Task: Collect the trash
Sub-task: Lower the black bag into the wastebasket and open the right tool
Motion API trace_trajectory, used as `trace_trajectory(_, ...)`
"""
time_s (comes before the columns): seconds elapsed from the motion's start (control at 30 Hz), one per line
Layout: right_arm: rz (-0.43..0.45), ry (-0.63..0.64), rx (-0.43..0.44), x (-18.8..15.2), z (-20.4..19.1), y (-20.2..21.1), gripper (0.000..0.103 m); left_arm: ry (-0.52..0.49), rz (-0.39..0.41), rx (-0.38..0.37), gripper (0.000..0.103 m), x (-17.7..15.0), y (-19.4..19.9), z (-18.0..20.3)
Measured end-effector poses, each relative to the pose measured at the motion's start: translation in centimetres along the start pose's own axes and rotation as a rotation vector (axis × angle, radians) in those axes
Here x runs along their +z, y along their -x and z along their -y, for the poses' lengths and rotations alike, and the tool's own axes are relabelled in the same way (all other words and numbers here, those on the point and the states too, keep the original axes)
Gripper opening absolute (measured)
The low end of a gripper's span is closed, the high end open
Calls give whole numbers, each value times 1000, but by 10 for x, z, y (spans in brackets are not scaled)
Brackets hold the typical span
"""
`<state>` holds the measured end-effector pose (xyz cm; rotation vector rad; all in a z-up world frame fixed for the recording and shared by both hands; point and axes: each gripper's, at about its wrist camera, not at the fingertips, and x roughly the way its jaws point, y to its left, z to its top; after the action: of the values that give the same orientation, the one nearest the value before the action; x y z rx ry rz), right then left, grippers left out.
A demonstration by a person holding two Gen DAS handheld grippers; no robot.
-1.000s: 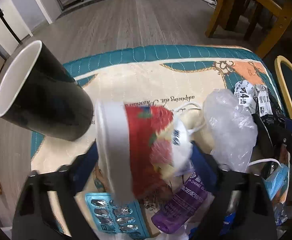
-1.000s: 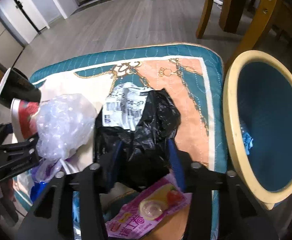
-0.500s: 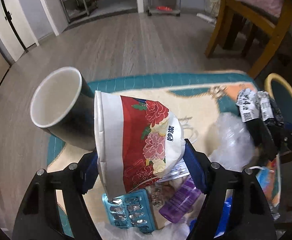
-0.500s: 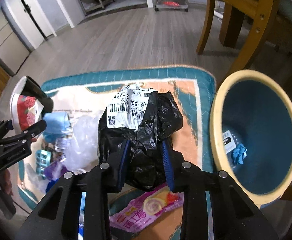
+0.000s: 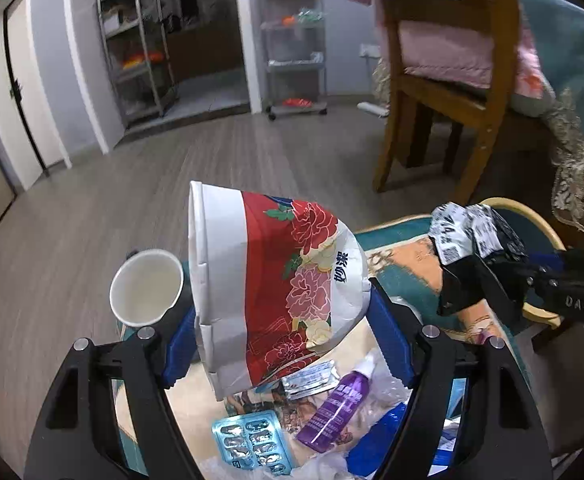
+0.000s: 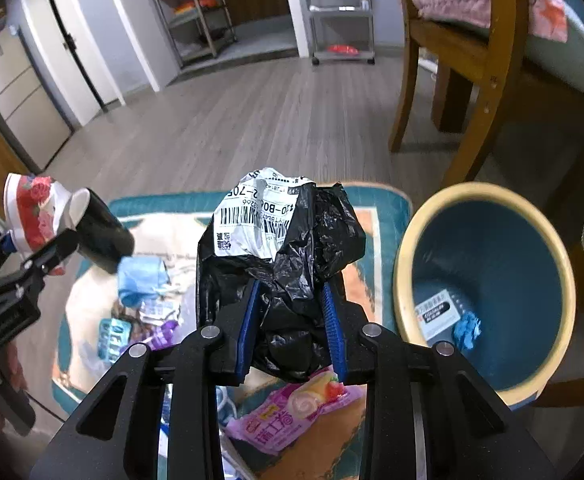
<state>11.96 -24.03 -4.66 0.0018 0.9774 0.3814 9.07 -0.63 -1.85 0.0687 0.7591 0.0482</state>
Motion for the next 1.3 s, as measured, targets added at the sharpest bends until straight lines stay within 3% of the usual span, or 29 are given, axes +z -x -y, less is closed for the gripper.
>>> trace_trajectory(0.4,142,-64,16,14,24,50,32,-68,114,-71,75,20,28,31)
trace_trajectory(0.57,185,-85,-26,14,50,65,32,-110,130,-94,75,27,29,52)
trace_trajectory(1.03,188,-215,-88,-10,138,81,32,-229,115,-194,75,36,3,155)
trace_trajectory(1.3,171,-244,-184,-26,187,82,32,-229,55,-267,75,37,-22,202)
